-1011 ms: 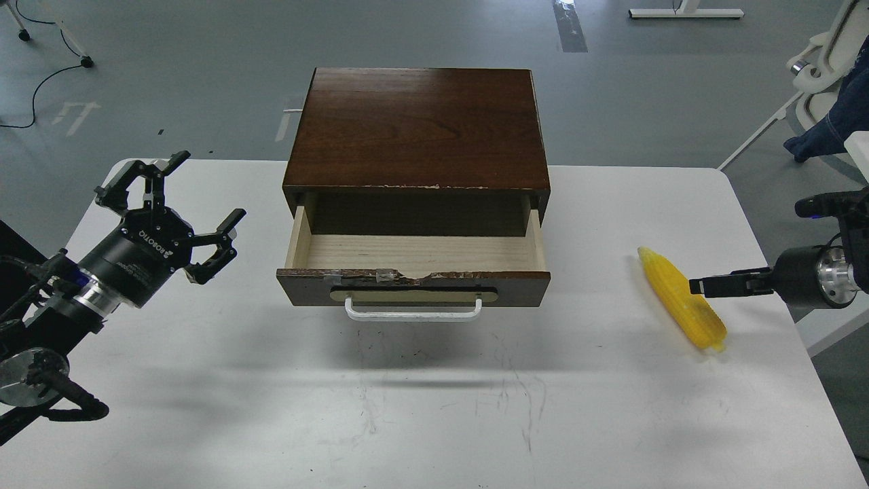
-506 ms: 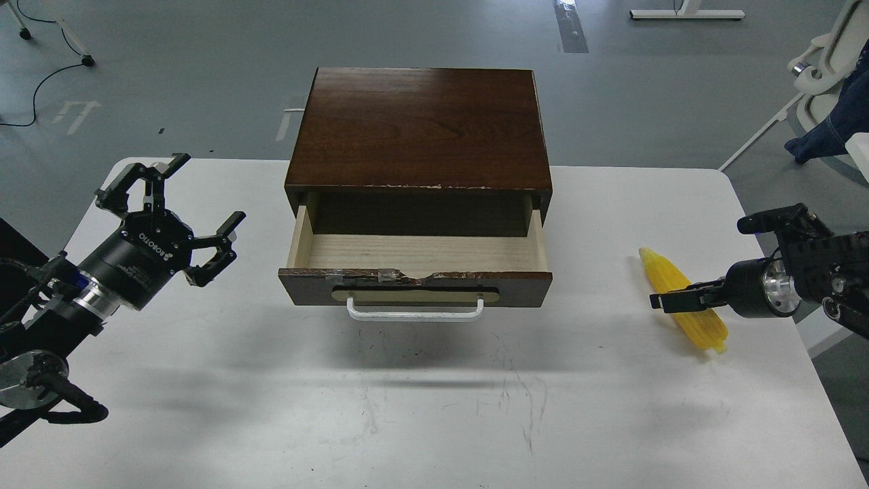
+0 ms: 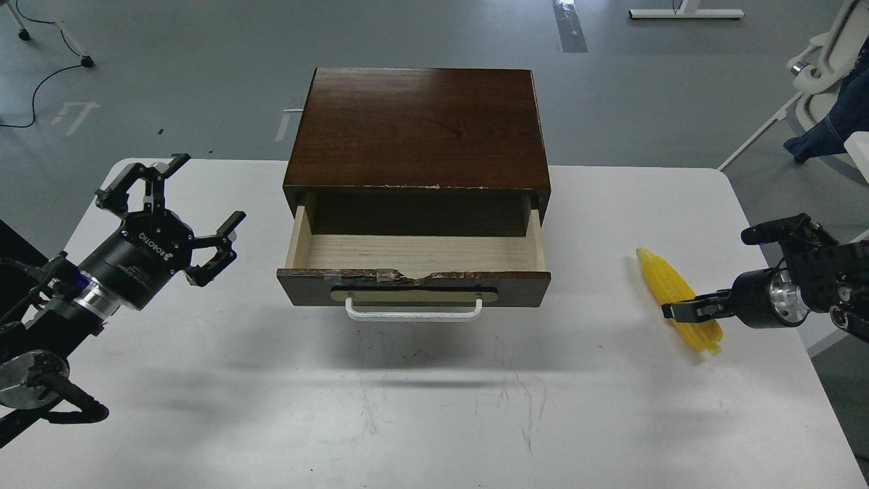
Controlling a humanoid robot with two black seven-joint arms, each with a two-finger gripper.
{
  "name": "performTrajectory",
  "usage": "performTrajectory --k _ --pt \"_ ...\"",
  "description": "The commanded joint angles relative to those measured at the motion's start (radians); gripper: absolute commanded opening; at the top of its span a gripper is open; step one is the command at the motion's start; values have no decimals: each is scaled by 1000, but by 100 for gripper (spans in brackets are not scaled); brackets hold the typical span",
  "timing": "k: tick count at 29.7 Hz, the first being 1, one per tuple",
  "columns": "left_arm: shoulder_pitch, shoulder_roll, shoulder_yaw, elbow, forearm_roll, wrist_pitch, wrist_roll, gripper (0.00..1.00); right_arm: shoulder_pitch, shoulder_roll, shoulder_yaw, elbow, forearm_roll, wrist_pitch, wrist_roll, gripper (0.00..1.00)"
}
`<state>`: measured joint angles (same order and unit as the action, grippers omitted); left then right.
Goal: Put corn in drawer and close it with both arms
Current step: 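Lift the corn cob with the right gripper and carry it over the drawer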
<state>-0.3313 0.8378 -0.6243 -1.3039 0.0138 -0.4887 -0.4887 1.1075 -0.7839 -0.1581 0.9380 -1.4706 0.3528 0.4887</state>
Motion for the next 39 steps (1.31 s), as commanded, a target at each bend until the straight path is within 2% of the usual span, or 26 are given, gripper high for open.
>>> performTrajectory --k 1,4,10,15,23,30,32,33,36,38,39 --pt "-2 0 0 -2 0 0 0 100 162 -31 -3 73 78 5 0 2" --pt "-2 0 -2 -3 2 0 0 100 318 -37 -9 155 176 14 0 3" --pt "-2 1 -2 -3 2 0 0 100 549 -11 -52 269 193 49 0 6" --pt "-2 1 -2 -3 2 0 0 100 739 101 -182 343 191 61 0 6" --pt "-2 7 -3 -3 2 0 0 100 781 311 -256 331 185 61 0 7" --pt "-2 10 -3 -2 2 0 0 100 767 417 -342 289 184 49 0 16" --pt "0 10 -3 -2 2 0 0 100 755 439 -343 268 184 41 0 26" --pt "-2 10 -3 -2 2 0 0 100 743 452 -345 256 184 38 0 35" --pt "0 10 -3 -2 2 0 0 100 733 466 -345 249 184 37 0 42" --pt "-2 10 -3 -2 2 0 0 100 727 476 -347 243 185 35 0 62" --pt "-2 10 -3 -2 2 0 0 100 726 477 -347 242 185 35 0 66"
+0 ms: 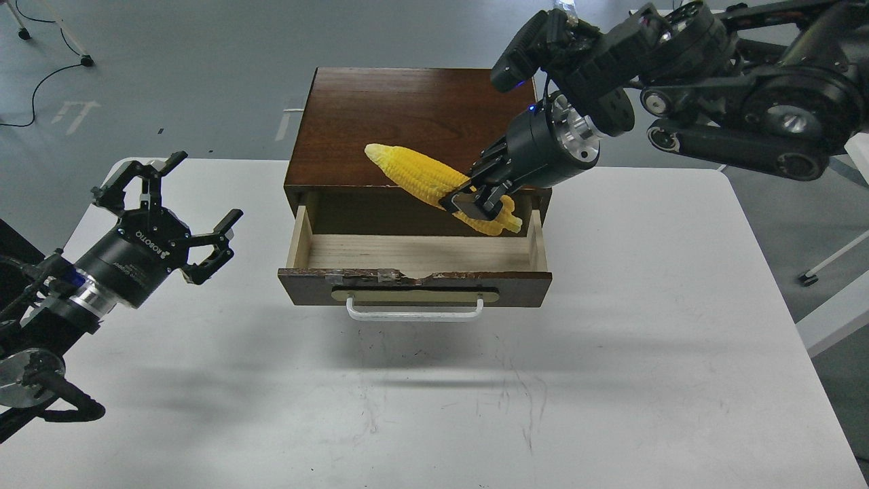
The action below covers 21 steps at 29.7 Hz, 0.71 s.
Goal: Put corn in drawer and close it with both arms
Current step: 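Lift the corn cob with the right gripper and carry it over the drawer, then lower the corn cob into the open drawer and open the right gripper, then withdraw the right gripper away from the drawer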
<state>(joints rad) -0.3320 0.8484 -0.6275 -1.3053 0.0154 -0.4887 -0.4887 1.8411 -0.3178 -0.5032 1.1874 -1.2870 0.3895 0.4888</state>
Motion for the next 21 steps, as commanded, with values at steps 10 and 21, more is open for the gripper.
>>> performTrajectory --k 10,21 --pt "-1 0 -5 0 1 0 0 100 -7 5 -3 -9 5 -3 0 92" --pt "-1 0 -6 5 1 0 0 100 -11 -234 74 -9 137 -55 0 96"
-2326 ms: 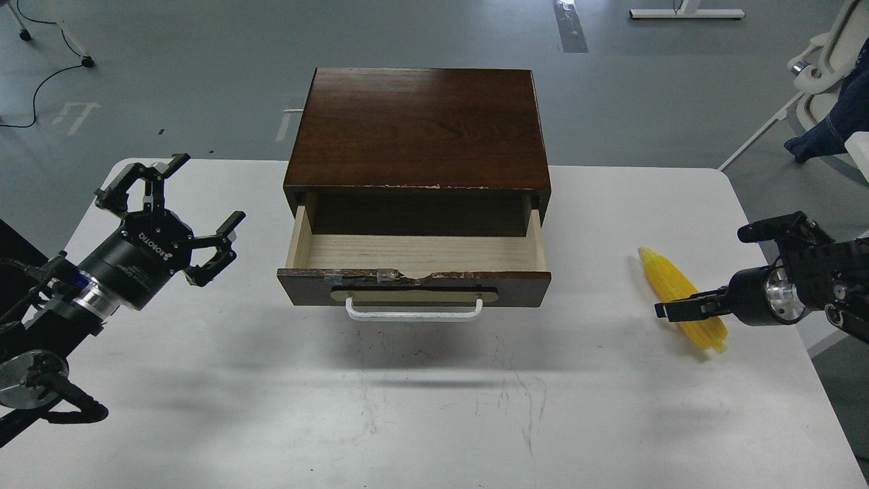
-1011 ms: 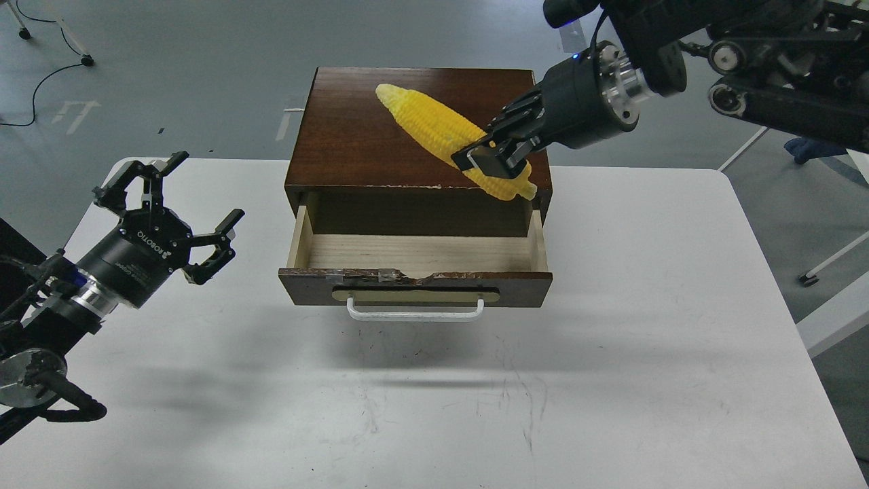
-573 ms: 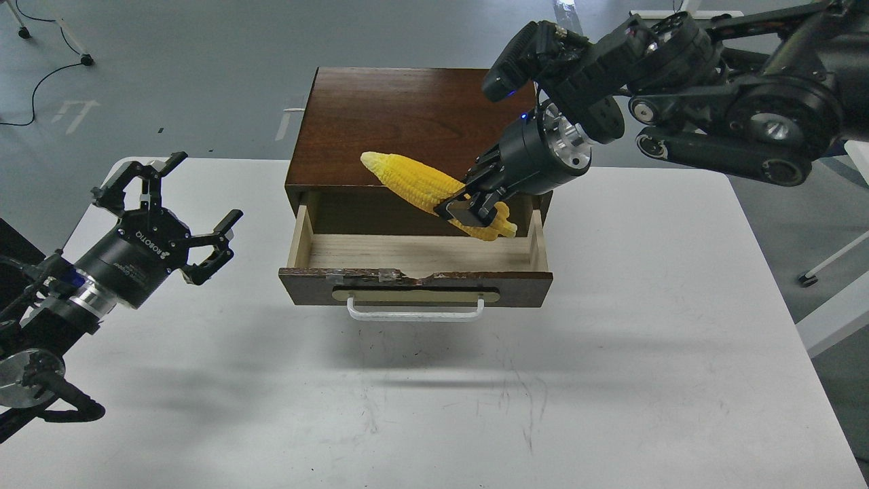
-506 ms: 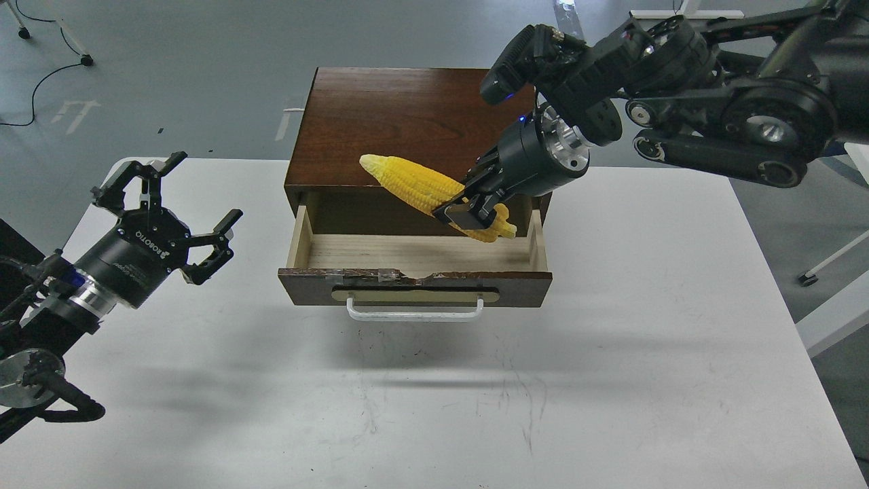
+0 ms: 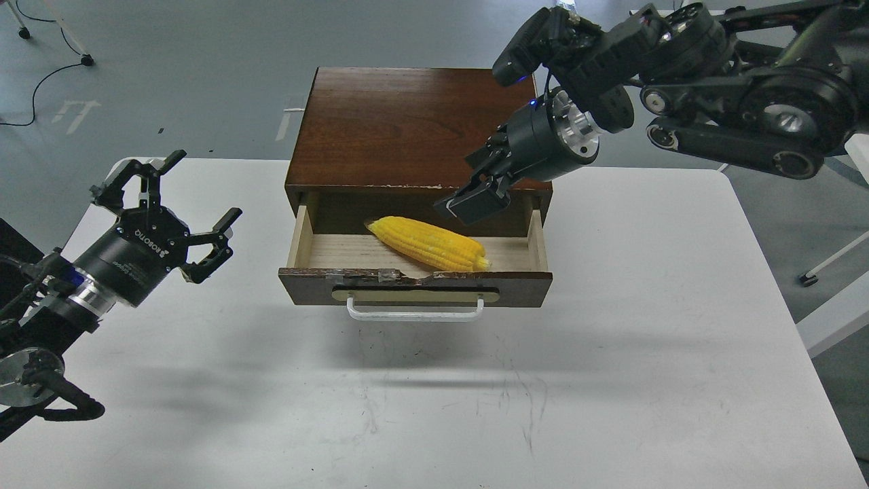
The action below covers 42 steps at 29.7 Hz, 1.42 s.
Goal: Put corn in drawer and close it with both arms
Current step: 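Withdraw the right gripper away from the drawer, then bring the left gripper down in front of the drawer front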
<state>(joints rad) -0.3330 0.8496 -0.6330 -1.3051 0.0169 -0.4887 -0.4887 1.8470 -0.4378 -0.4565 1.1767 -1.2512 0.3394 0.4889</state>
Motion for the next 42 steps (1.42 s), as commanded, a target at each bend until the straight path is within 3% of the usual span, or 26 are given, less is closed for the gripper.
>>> performTrajectory --k 1,5,7,10,12,17,23,26,31,34,38,42 --pt "0 -3 -1 6 0 0 0 100 -26 -140 28 1 136 -5 0 96" --pt "0 -10 -10 15 0 0 0 100 -115 -283 56 11 332 -3 0 96" --pt "-12 -11 -11 42 0 0 0 100 -239 -395 129 12 461 -2 0 96" --pt "-18 -9 -13 82 0 0 0 100 -365 -469 214 11 532 -3 0 96" --pt "-26 -9 -19 118 0 0 0 100 -542 -524 321 11 610 -6 0 96" --pt "-29 -9 -124 179 -3 0 0 100 -815 -547 453 -3 812 -25 0 97" --pt "-67 -9 -129 224 34 0 0 100 -970 -530 493 -3 977 -71 0 98" --pt "-80 28 -149 164 176 0 0 100 -1028 -503 496 -8 1003 -97 0 97" --pt "-84 111 -253 -156 417 0 0 100 -1060 -478 496 -20 1003 -117 0 98" --pt "-87 108 -297 -255 540 0 0 100 -1068 -472 498 -22 1003 -117 0 98" --pt "-101 57 -341 -460 890 0 0 100 -1072 -469 499 -23 1019 -117 0 98" --pt "-188 -78 -329 -461 1058 0 0 100 -1075 -454 499 -23 1079 -117 0 98"
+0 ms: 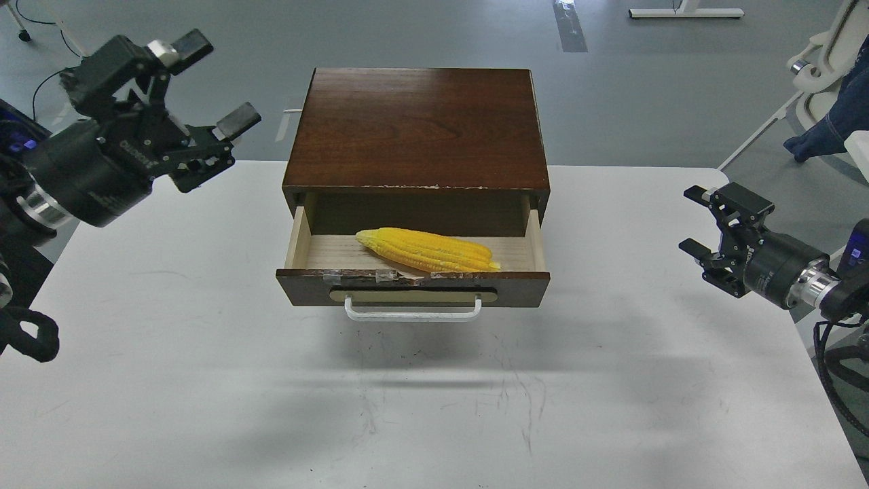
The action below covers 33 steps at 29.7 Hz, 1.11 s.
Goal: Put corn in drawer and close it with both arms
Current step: 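Bring the left gripper down in front of the drawer front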
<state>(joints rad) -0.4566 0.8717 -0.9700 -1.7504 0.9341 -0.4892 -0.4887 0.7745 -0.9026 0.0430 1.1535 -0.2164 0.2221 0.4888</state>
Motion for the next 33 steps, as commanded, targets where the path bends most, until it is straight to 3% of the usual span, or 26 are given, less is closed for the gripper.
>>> performTrajectory --k 1,7,14,18,19,20,21,22,24,33 --pt "-83 -149 11 -15 223 1 0 100 -7 17 0 0 67 0 0 98" --pt "-86 -286 57 -14 610 1 0 100 -23 36 0 2 117 0 0 100" --pt "-88 -398 278 -14 920 1 0 99 -34 39 1 2 120 0 0 100" --pt "-83 -399 393 -6 996 1 0 92 -40 39 12 2 120 0 0 100" --pt "-82 -398 413 -3 994 1 0 88 -43 39 12 2 120 0 0 100" --pt "-80 -396 437 6 987 1 0 72 -43 39 12 2 120 0 0 100" --pt "-79 -396 444 11 983 1 0 63 -43 39 12 2 120 0 0 100" --pt "-67 -396 445 25 970 1 0 37 -44 39 12 2 120 0 0 100" --pt "-19 -398 436 49 927 1 0 0 -44 39 11 2 120 0 0 100" --pt "76 -376 424 132 585 1 0 0 -44 39 11 2 120 0 0 100"
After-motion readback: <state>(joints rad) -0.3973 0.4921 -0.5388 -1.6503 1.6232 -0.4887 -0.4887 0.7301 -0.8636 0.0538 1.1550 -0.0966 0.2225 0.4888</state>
